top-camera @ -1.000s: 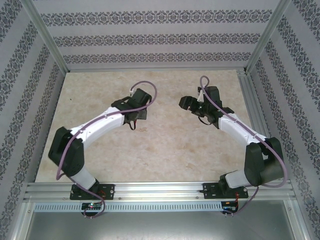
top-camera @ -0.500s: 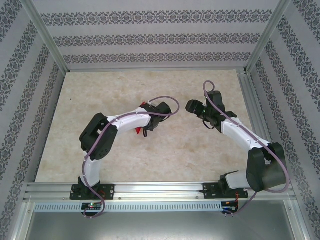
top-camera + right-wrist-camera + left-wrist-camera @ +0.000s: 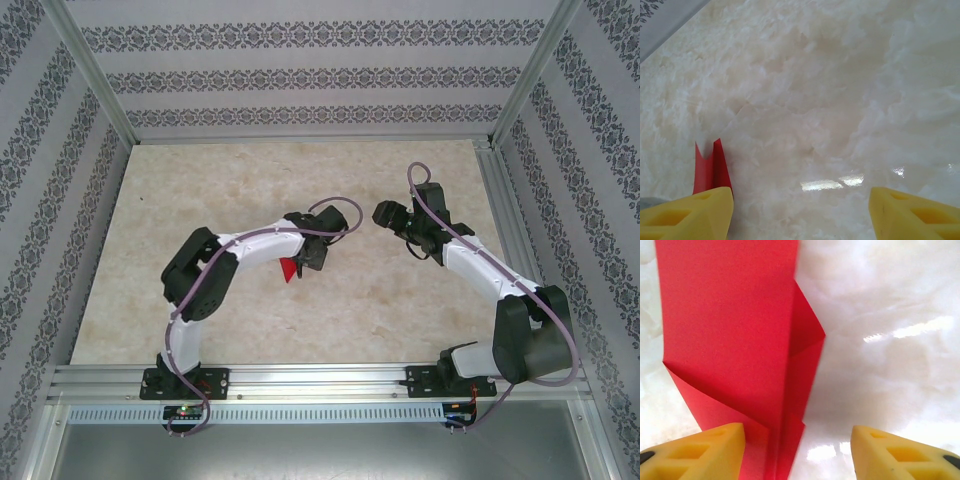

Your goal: Fold a paper plane with a square sheet of paper (pick it up from the middle)

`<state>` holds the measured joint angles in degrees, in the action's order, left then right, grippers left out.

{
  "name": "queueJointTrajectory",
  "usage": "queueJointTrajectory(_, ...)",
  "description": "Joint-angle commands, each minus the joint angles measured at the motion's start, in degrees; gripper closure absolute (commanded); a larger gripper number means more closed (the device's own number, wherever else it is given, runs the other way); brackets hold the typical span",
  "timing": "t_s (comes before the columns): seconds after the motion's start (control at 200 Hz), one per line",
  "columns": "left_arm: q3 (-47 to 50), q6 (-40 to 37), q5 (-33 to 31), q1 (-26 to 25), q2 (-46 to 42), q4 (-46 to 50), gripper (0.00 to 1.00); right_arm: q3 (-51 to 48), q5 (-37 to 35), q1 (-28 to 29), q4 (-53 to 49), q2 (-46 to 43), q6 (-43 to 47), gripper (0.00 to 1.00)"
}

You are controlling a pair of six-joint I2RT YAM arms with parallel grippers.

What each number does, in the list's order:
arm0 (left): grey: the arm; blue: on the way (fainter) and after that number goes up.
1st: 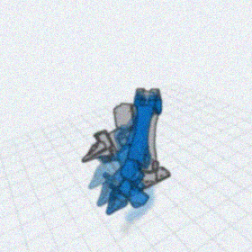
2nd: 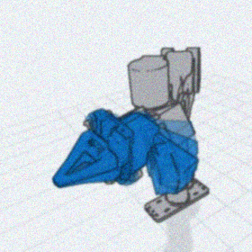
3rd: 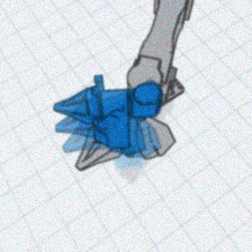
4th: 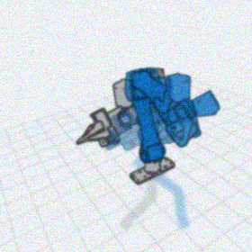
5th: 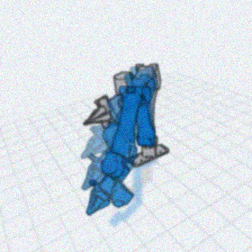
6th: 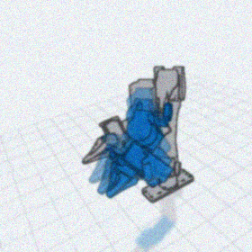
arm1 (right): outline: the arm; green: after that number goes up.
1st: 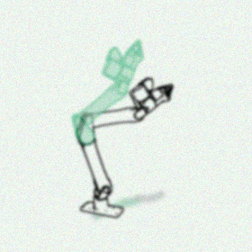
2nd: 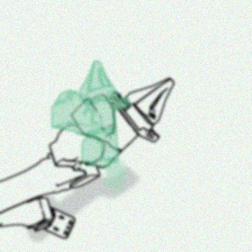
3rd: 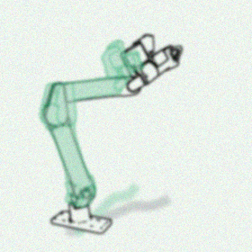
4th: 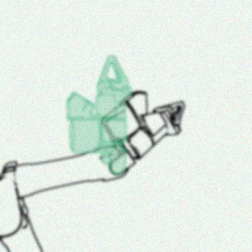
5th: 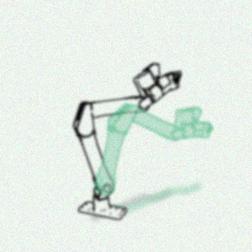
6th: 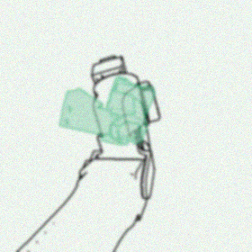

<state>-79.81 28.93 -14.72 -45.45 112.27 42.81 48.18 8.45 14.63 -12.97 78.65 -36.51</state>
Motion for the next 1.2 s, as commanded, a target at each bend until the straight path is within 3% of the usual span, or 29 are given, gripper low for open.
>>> queueJointTrajectory(0.0,4.54,0.81,8.72,3.51,-9.14,-7.81,0.32,-0.54,-0.89,1.95,-0.24,-0.66,-0.14,0.29)
queueJointTrajectory(0.235,18.69,6.13,16.15,15.00,-23.64,-16.53,0.19,7.23,-6.23,16.39,-2.83,7.99,-1.65,0.36)
queueJointTrajectory(0.535,31.06,11.64,18.79,27.86,-34.52,-19.81,0.17,25.47,-6.88,32.51,-7.88,24.88,-0.56,0.53)
queueJointTrajectory(0.759,35.11,13.08,24.41,32.79,-35.13,-22.10,0.20,35.10,-1.44,35.61,-11.97,34.06,1.52,0.63)
queueJointTrajectory(0.884,35.41,13.14,26.34,33.39,-34.23,-22.98,0.23,39.00,-2.34,35.23,-16.07,38.08,2.05,0.65)
queueJointTrajectory(1.194,34.77,12.29,31.69,33.63,-30.31,-25.26,0.27,37.44,-2.76,32.00,-17.70,39.75,3.38,0.68)
